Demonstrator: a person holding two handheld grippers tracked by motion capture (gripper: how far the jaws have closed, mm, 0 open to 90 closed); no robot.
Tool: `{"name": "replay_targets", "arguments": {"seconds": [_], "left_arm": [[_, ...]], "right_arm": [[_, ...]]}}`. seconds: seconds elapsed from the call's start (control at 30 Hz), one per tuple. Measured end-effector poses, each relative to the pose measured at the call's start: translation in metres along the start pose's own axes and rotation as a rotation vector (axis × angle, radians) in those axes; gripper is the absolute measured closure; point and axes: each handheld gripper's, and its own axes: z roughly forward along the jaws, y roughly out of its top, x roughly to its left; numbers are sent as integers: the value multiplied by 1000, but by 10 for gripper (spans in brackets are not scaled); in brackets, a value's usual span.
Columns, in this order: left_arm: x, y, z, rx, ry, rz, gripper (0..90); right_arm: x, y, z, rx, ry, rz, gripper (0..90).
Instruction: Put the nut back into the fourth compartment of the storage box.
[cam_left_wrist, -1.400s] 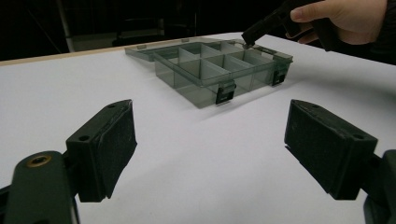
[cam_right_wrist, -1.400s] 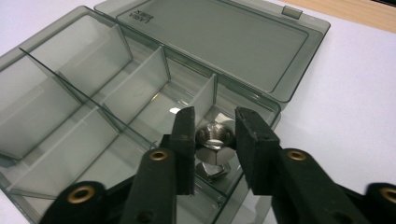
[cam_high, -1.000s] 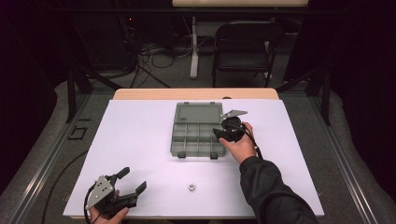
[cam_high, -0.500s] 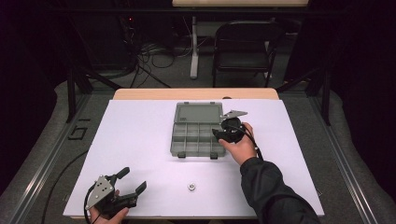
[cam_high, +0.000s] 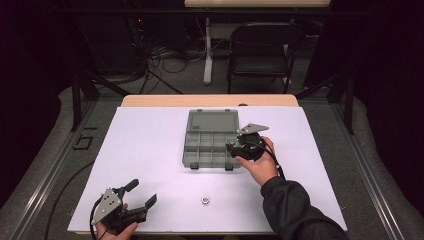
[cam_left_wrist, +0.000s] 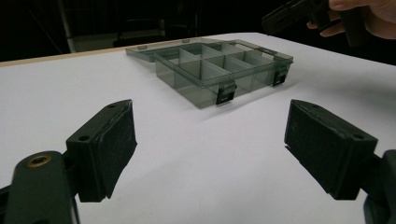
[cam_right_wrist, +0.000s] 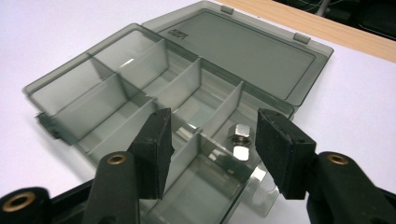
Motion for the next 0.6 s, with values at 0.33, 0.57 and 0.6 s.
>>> {"name": "replay_targets", "arguments": {"seconds": [0.33,0.57,0.6], "left_arm": [[0,0,0,-2,7,-9,167],[0,0,1,-1,4,-6,167],[0,0,1,-1,4,-4,167]], "right_arm": [[31,-9,-26,-48,51,-90,415],[51,-18,-37,-75,116,-96,413],[53,-19,-38,-78,122,-99,413]]}}
